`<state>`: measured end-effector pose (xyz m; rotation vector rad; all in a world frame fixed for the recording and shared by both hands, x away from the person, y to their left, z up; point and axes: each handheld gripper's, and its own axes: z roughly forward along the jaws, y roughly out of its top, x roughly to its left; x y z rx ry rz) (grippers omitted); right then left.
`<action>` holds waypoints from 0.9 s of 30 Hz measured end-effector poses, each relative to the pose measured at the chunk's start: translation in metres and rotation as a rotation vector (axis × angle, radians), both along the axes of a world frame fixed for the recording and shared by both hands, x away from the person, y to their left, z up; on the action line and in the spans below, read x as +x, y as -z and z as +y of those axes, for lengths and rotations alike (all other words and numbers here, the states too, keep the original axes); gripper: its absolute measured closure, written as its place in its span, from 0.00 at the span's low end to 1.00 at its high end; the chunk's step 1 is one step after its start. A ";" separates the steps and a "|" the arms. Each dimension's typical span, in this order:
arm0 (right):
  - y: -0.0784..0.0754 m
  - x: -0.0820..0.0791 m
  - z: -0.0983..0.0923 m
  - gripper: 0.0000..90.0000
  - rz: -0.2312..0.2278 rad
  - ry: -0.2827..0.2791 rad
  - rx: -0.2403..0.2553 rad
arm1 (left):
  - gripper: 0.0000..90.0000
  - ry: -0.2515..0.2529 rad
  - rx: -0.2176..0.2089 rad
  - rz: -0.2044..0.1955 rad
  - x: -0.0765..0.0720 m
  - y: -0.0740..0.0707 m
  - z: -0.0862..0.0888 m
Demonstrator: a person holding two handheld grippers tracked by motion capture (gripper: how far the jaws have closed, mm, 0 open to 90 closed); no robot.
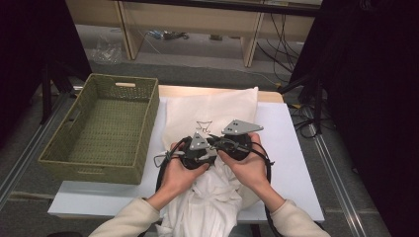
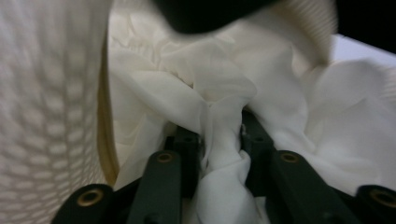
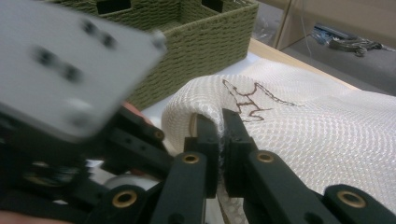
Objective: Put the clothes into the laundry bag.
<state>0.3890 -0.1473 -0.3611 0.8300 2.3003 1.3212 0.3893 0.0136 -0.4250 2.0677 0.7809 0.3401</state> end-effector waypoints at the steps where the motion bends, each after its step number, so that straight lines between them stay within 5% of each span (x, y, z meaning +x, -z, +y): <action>1: 0.000 0.000 0.000 0.98 0.000 0.000 0.000 | 0.71 0.000 0.000 0.000 0.000 0.000 0.000; 2: 0.000 0.001 -0.001 0.98 0.006 0.003 0.002 | 0.71 0.010 0.001 0.001 -0.001 0.001 0.000; 5: 0.000 0.005 -0.008 0.98 0.033 0.042 0.019 | 0.41 0.017 0.038 -0.014 -0.008 -0.003 0.003; 9: 0.000 0.007 -0.011 0.98 0.005 0.042 0.009 | 0.26 0.015 0.068 -0.053 -0.024 -0.018 0.014; 10: -0.001 0.006 -0.011 0.98 0.027 0.049 0.019 | 0.24 0.021 0.063 -0.049 -0.029 -0.022 0.018; 16: -0.001 0.007 -0.010 0.98 0.014 0.045 0.010 | 0.22 0.057 0.090 -0.009 -0.049 -0.022 0.034; 21: -0.001 0.007 -0.011 0.98 0.007 0.053 -0.002 | 0.30 0.053 0.121 0.069 -0.039 0.007 0.025; 27: 0.000 0.007 -0.011 0.98 0.037 0.053 0.015 | 0.39 0.068 0.155 0.095 -0.032 0.021 0.014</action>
